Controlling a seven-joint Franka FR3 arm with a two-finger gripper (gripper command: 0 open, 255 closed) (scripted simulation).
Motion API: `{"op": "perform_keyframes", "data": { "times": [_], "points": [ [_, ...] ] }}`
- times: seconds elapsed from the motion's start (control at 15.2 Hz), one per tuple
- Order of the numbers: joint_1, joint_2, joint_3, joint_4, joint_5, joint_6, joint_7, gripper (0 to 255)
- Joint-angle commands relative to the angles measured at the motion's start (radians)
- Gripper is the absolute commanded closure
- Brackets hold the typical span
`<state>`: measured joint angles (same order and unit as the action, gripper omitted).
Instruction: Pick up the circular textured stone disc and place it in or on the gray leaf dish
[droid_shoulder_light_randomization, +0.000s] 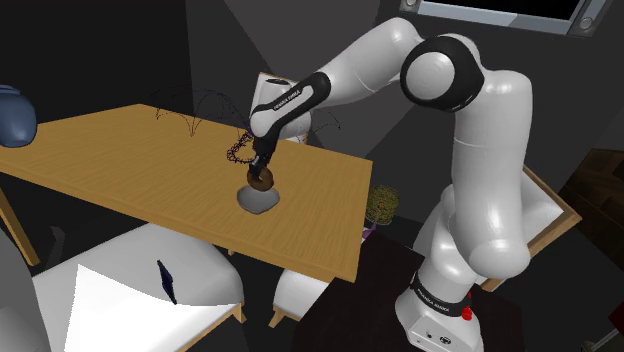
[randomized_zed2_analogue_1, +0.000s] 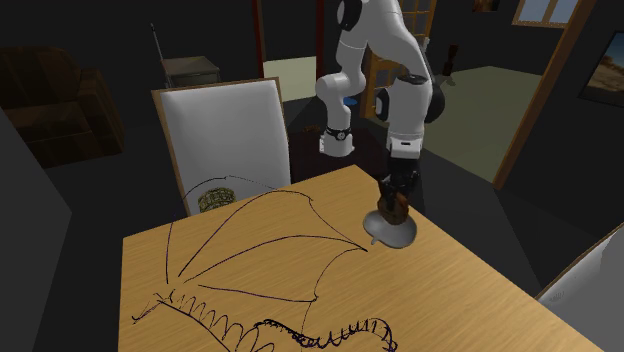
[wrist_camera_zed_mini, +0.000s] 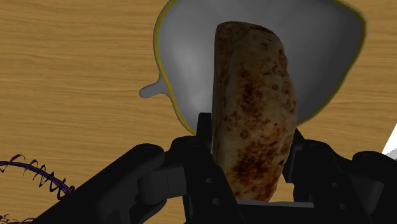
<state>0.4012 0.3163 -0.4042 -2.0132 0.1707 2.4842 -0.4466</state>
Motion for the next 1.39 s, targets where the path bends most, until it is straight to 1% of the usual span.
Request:
{"op": "perform_keyframes", "data": {
  "times": [0.0,0.13,0.66,0.73,1.06,1.32],
  "points": [
    [-0.006,0.02,0.006,-0.003,0.013,0.022,-0.009,255],
    [-0.012,0.043,0.015,-0.009,0.029,0.051,-0.02,255],
    [-0.012,0.043,0.015,-0.009,0.029,0.051,-0.02,255],
    [-0.012,0.043,0.015,-0.01,0.029,0.051,-0.02,0],
    [-0.012,0.043,0.015,-0.01,0.029,0.051,-0.02,0],
    [0.019,-0.062,-0.018,-0.017,-0.037,-0.039,0.024,0]
  ]
}}
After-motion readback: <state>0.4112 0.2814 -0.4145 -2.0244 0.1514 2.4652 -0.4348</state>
